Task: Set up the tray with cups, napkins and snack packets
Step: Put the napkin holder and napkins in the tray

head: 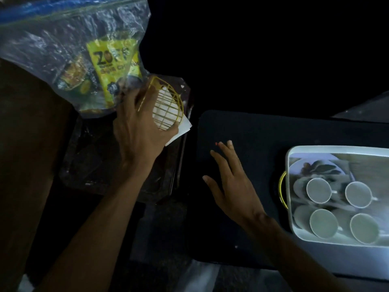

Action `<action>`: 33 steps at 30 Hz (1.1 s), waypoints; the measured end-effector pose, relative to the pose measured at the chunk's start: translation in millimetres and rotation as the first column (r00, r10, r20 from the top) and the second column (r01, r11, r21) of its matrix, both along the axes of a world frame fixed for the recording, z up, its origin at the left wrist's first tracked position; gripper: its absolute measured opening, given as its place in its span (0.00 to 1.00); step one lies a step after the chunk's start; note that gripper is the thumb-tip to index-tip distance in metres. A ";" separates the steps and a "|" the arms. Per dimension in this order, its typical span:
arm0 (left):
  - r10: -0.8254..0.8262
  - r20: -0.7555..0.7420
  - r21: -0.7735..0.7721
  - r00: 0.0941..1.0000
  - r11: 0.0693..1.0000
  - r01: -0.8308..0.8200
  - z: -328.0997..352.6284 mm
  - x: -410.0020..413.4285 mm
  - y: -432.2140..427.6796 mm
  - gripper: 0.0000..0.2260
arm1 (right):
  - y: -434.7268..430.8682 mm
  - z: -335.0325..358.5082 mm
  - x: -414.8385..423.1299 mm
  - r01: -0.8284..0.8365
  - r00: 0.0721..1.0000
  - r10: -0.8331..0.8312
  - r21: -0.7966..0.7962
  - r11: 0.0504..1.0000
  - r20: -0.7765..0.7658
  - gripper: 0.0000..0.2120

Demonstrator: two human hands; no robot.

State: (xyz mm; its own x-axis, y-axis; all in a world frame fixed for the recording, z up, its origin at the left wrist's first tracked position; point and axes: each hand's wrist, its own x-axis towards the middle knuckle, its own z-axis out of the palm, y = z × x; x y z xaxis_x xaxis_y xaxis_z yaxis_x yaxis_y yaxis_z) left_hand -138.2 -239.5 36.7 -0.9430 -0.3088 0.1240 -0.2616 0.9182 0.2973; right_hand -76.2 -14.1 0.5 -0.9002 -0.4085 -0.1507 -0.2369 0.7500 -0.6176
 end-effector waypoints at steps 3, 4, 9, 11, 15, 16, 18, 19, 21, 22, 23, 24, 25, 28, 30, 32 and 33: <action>0.094 -0.154 0.186 0.984 0.980 -0.065 10.6 26.4 7.7 0.35 | 5.0 15.2 -1.4 0.212 0.977 -0.202 -0.217 0.953 0.069 0.24; 0.144 -0.174 0.293 0.974 0.952 -0.088 13.9 36.5 13.4 0.34 | 7.3 22.4 -1.6 0.299 0.954 -0.275 -0.291 0.909 0.122 0.22; 0.318 -0.034 0.815 0.948 0.558 -0.158 28.0 85.0 65.9 0.28 | 26.3 61.8 1.9 0.539 0.823 -0.291 -0.510 0.670 0.487 0.17; 0.345 0.023 0.902 0.938 0.397 -0.168 35.9 99.5 96.3 0.27 | 36.8 73.7 6.9 0.553 0.798 -0.239 -0.514 0.656 0.553 0.17; 0.327 0.084 0.958 0.941 0.234 -0.166 46.0 120.9 158.6 0.27 | 63.8 89.8 20.3 0.534 0.789 -0.189 -0.499 0.683 0.585 0.15; 0.319 0.098 0.964 0.943 0.205 -0.169 47.8 124.4 171.7 0.28 | 72.4 93.2 23.5 0.529 0.793 -0.200 -0.488 0.694 0.575 0.14; 0.307 0.125 0.964 0.943 0.188 -0.189 49.8 129.6 195.0 0.30 | 93.1 98.0 28.6 0.520 0.807 -0.243 -0.453 0.724 0.539 0.13; 0.295 0.137 0.959 0.946 0.198 -0.201 49.6 131.1 206.6 0.30 | 105.7 99.5 31.1 0.521 0.810 -0.265 -0.436 0.734 0.522 0.13; 0.238 0.156 0.952 0.959 0.223 -0.210 48.5 133.7 229.8 0.30 | 132.6 102.2 34.9 0.535 0.808 -0.313 -0.401 0.743 0.498 0.14; 0.202 0.168 0.951 0.965 0.223 -0.212 48.1 134.6 242.6 0.30 | 147.5 103.6 36.4 0.546 0.803 -0.337 -0.381 0.746 0.491 0.14; 0.163 0.182 0.952 0.970 0.217 -0.216 48.1 134.8 255.3 0.31 | 162.9 105.1 37.9 0.562 0.792 -0.359 -0.359 0.745 0.495 0.15; 0.122 0.195 0.952 0.973 0.214 -0.218 48.5 134.6 268.5 0.31 | 178.5 106.9 38.8 0.589 0.770 -0.381 -0.340 0.733 0.512 0.15; 0.086 0.202 0.952 0.976 0.215 -0.216 48.7 133.7 282.5 0.31 | 194.9 108.7 39.4 0.618 0.745 -0.403 -0.323 0.717 0.531 0.15; 0.011 0.177 0.945 0.984 0.277 -0.173 53.4 129.7 330.0 0.30 | 245.0 115.1 40.9 0.671 0.703 -0.467 -0.283 0.685 0.536 0.15; -0.014 0.126 0.919 0.992 0.377 -0.112 57.8 125.2 364.6 0.30 | 277.0 119.8 41.4 0.704 0.677 -0.519 -0.253 0.664 0.522 0.16; -0.042 0.111 0.911 0.993 0.403 -0.085 61.3 119.8 400.7 0.28 | 308.3 122.8 41.6 0.724 0.665 -0.570 -0.231 0.650 0.483 0.17; -0.055 0.124 0.917 0.991 0.387 -0.093 62.0 117.1 418.5 0.26 | 322.8 123.3 41.2 0.730 0.662 -0.591 -0.218 0.648 0.460 0.17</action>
